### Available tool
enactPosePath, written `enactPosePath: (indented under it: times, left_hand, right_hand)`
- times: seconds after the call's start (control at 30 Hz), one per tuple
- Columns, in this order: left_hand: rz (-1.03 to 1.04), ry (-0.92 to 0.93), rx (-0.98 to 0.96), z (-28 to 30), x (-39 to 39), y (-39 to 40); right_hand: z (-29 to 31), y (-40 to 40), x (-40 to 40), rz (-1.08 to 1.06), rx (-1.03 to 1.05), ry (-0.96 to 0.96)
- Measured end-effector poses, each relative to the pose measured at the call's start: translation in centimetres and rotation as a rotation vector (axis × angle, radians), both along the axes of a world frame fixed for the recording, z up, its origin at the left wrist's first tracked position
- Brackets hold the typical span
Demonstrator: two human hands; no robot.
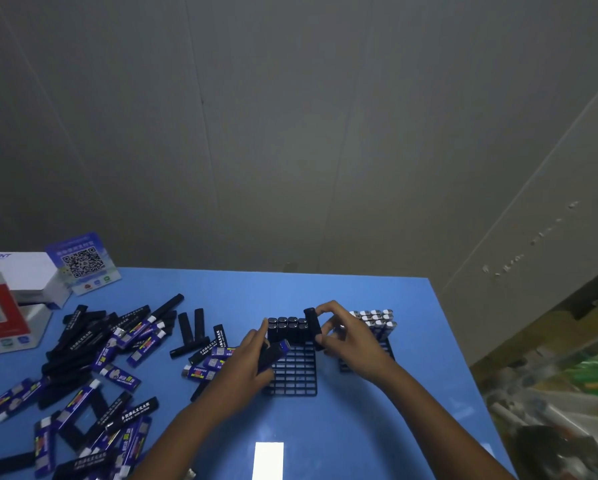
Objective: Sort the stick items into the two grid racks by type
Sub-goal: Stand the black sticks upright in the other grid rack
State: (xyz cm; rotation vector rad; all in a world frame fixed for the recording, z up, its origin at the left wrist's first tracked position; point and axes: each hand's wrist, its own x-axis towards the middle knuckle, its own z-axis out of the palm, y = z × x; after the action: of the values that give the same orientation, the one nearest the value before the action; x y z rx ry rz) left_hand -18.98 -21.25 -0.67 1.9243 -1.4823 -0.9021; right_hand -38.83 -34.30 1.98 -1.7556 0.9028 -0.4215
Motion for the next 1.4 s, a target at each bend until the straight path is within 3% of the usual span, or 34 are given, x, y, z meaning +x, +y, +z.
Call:
enactPosePath:
  times: [0.3,1.4]
  left_hand:
    - [0.010,-0.013,-0.005,-0.6,0.2,-1.1]
    - [0.023,0.020,0.053,-1.4,1.5,-2.8]
  right_hand:
    - [-1.4,-1.3,0.4,0.036,-0.199,0.091]
    - [-5.9,-3.3,2.9,0.064,-0.551,0.507]
